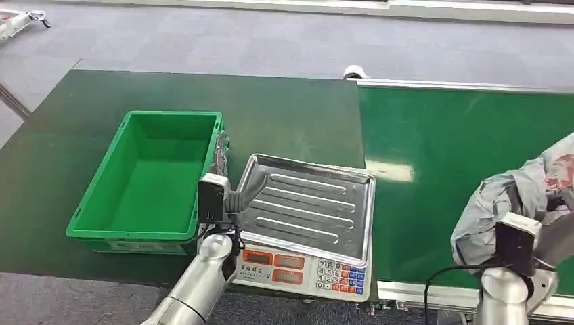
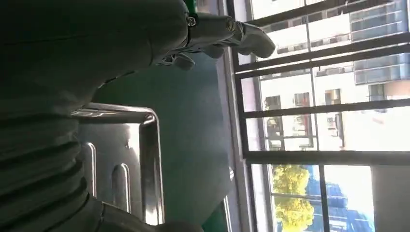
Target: Moved the parcel from conveyor to table for the left to box.
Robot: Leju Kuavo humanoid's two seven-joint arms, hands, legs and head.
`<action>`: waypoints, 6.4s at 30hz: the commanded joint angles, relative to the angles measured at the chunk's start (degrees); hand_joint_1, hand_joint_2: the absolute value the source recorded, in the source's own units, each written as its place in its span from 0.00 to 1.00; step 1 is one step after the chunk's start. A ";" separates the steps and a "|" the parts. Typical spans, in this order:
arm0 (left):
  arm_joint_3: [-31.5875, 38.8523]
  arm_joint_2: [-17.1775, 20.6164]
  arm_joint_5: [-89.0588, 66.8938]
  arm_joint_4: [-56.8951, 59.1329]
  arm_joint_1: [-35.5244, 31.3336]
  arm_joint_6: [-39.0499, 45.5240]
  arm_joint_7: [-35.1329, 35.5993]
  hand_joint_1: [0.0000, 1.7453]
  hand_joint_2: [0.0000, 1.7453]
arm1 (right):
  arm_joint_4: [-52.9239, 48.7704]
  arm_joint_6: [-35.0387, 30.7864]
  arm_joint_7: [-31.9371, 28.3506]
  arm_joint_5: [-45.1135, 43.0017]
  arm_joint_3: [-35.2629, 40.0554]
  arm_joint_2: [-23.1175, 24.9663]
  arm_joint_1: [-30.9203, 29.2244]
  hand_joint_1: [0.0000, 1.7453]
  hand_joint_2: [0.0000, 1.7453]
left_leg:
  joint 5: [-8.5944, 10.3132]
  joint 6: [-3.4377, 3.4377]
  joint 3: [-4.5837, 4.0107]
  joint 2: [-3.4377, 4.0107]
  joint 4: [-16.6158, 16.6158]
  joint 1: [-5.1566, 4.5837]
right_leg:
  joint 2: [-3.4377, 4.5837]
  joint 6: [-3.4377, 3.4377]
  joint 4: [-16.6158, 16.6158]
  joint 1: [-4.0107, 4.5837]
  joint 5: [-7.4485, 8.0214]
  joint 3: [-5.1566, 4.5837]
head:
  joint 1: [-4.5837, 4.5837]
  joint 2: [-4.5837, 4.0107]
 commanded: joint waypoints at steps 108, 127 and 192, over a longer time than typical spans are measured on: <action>4.01 0.07 1.82 -3.25 0.31 8.98 0.28 0.00 1.00 | 34.35 46.00 18.43 9.51 41.33 -11.15 -20.19 0.00 1.00 | 0.10 -0.10 0.35 0.10 -0.07 0.11 | 0.03 -0.09 -0.18 0.13 0.10 0.34 | 0.00 0.00; 3.08 -0.94 1.46 -3.31 0.11 7.85 0.28 0.00 1.00 | 7.16 37.09 0.15 -2.86 29.55 -7.17 -8.54 0.00 1.00 | 0.07 -0.07 0.18 -0.02 0.00 0.04 | -0.05 -0.05 -0.03 0.04 0.00 0.19 | 0.00 0.00; -15.88 5.40 -9.81 8.29 -3.92 -7.93 0.28 0.00 1.00 | 25.35 15.67 -0.05 -21.73 12.41 -4.18 -1.06 0.00 1.00 | -0.04 -0.02 0.28 0.13 -0.03 0.08 | 0.07 -0.04 -0.14 0.10 0.01 0.28 | 0.00 0.00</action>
